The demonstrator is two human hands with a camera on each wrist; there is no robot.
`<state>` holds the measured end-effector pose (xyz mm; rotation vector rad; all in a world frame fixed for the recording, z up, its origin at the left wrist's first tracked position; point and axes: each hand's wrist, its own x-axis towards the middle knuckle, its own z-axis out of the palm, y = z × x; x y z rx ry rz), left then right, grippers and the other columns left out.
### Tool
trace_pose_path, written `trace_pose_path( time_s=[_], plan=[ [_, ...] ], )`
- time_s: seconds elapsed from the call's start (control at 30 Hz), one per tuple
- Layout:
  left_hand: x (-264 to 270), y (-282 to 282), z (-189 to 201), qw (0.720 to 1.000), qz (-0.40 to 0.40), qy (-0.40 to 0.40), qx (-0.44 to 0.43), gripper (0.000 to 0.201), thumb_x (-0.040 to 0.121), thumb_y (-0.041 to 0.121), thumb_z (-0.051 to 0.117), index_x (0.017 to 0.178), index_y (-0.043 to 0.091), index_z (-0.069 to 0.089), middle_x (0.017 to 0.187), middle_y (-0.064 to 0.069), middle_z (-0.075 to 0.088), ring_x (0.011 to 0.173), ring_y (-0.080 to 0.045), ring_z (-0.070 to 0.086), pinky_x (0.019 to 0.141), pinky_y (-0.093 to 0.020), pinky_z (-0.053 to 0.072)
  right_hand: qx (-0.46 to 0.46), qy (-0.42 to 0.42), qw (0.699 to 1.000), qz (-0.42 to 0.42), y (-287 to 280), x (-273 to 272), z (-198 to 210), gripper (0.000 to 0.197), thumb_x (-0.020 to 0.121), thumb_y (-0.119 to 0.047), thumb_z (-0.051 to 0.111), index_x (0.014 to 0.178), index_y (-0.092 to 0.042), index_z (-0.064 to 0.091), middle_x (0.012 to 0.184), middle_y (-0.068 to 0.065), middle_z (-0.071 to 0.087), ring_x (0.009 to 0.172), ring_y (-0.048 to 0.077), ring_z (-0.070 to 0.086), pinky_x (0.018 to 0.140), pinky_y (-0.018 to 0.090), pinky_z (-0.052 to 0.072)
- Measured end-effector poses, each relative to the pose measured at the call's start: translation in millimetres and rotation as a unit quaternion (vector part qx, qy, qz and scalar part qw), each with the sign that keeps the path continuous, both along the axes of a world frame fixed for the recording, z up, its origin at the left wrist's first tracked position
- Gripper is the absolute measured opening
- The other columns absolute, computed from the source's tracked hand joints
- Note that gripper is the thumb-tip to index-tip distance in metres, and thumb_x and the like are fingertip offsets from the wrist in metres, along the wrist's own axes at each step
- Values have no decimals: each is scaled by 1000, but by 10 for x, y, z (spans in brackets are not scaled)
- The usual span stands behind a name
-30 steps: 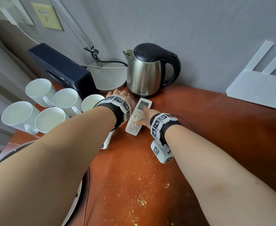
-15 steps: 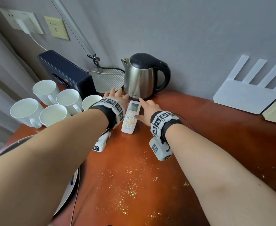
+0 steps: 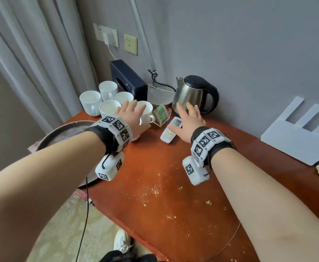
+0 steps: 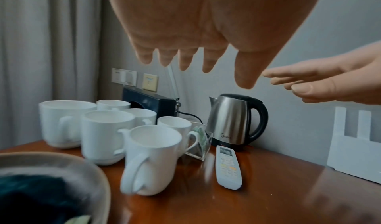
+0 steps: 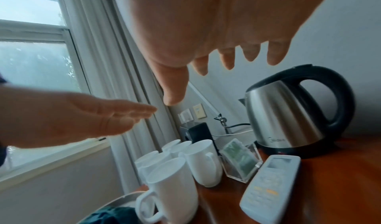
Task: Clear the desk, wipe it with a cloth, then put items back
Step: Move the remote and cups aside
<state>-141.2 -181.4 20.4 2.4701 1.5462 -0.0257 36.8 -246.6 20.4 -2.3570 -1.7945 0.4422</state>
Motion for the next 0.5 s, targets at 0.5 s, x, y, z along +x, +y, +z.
trace_pose_path(
  time_s=[0.5],
  plan=[
    [-1923, 588, -582, 981, 108, -89, -138, 59, 90, 23, 60, 143, 18, 36, 149, -9, 33, 136, -25, 35, 112, -35, 29, -113, 141, 983, 25, 671, -1796, -510, 66, 91, -33, 55, 148, -21, 23, 151, 10, 29, 137, 26, 34, 114, 38, 28]
  ],
)
